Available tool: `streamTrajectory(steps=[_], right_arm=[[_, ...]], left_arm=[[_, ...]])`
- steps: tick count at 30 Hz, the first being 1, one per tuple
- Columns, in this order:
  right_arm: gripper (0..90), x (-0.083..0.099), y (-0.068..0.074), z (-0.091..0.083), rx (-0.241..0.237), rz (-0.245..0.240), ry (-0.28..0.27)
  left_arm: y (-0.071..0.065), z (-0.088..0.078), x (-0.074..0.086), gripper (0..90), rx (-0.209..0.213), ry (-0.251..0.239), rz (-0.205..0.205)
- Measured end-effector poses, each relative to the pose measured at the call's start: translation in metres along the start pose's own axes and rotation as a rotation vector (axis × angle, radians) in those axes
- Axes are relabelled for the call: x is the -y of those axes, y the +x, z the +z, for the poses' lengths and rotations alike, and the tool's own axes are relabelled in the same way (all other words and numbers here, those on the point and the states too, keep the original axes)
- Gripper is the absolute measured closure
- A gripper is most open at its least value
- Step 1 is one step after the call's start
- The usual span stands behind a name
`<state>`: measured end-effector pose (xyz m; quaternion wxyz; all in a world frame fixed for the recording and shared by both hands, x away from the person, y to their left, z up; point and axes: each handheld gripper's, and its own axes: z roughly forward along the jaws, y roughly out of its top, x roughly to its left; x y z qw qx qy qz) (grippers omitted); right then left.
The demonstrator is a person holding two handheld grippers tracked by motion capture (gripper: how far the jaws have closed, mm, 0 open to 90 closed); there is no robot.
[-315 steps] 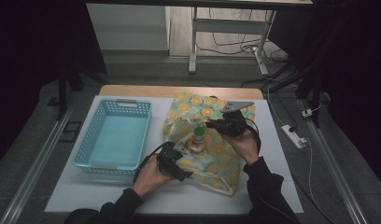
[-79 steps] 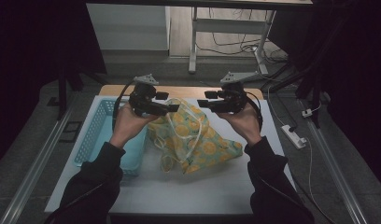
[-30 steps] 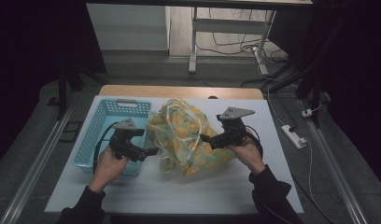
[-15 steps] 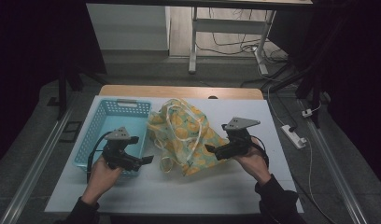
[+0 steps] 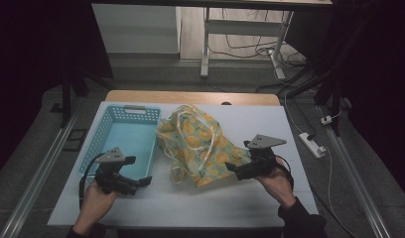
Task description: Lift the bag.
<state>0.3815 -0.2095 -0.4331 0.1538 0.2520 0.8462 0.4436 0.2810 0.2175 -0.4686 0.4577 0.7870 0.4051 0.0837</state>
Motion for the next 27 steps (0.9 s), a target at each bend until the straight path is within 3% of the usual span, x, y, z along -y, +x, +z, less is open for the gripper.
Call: streamTrajectory(steps=[6,14,27], right_arm=[[0.0,0.019,0.003,-0.010,0.024,0.011,0.018],[0.0,0.040,0.006,-0.027,0.052,0.037,0.002],[0.0,0.072,0.005,-0.051,0.128,0.064,0.016]], left_arm=[[-0.002,-0.014,0.017,0.0,-0.016,-0.019,-0.027],[-0.004,-0.031,0.037,0.1,-0.049,-0.049,-0.059],[-0.009,-0.043,0.061,0.1,-0.104,-0.036,-0.081]])
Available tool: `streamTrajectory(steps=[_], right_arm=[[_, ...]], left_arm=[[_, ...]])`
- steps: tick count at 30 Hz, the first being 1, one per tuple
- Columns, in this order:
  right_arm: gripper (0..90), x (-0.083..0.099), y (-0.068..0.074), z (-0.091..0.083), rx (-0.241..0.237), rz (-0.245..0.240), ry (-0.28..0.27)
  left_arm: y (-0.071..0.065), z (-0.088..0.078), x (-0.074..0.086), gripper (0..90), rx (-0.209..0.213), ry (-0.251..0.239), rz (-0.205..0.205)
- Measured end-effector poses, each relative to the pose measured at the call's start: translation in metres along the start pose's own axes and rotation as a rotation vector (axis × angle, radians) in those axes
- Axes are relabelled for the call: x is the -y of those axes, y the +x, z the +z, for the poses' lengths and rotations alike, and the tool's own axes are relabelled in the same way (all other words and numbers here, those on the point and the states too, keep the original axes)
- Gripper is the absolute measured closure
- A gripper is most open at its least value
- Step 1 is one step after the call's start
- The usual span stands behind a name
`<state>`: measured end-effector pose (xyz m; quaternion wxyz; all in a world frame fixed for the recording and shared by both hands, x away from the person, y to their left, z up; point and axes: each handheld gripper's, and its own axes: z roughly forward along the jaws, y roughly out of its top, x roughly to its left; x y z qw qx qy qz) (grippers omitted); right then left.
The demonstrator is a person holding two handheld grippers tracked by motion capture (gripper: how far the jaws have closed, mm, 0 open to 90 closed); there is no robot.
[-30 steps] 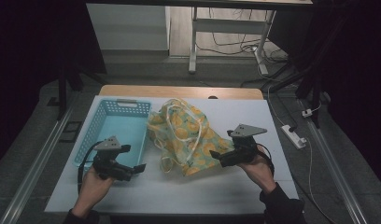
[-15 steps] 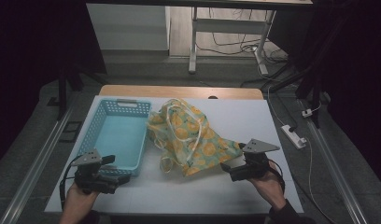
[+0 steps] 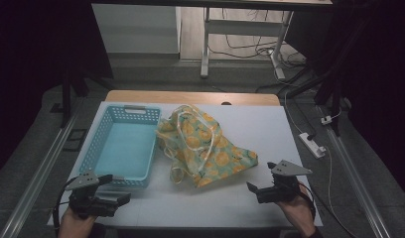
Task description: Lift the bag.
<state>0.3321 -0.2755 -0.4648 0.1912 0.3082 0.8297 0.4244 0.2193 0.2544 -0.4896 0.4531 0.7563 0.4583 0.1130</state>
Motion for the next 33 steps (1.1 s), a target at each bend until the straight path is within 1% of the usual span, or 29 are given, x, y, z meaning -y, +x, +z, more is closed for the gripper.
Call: streamTrajectory(steps=[6,10,16,18,23,24,25,27,29,33], right_arm=[[0.0,0.015,-0.005,-0.012,0.032,0.035,-0.009],[0.0,0.025,-0.008,-0.020,0.055,0.059,-0.003],[0.0,0.041,-0.012,-0.027,0.084,0.089,0.025],[0.0,0.045,-0.013,-0.028,0.092,0.097,0.038],[0.0,0.055,-0.013,-0.030,0.090,0.115,0.081],[0.0,0.057,-0.012,-0.030,0.087,0.120,0.090],[0.0,0.059,-0.012,-0.030,0.083,0.124,0.102],[0.0,0.062,-0.012,-0.029,0.076,0.131,0.128],[0.0,0.066,-0.012,-0.027,0.071,0.136,0.159],[0.0,0.066,-0.012,-0.026,0.070,0.135,0.166]], left_arm=[[0.007,-0.008,0.012,0.1,-0.043,0.007,-0.025],[0.012,-0.013,0.019,0.1,-0.073,0.008,-0.045],[0.018,-0.015,0.028,0.1,-0.102,0.022,-0.065],[0.020,-0.015,0.031,0.1,-0.104,0.032,-0.072],[0.024,-0.012,0.039,0.1,-0.142,0.078,-0.069],[0.024,-0.012,0.040,0.0,-0.145,0.086,-0.073],[0.025,-0.012,0.040,0.1,-0.143,0.091,-0.079],[0.026,-0.012,0.041,0.1,-0.141,0.081,-0.086],[0.026,-0.011,0.041,0.1,-0.144,0.096,-0.089],[0.026,-0.009,0.039,0.1,-0.139,0.107,-0.087]])
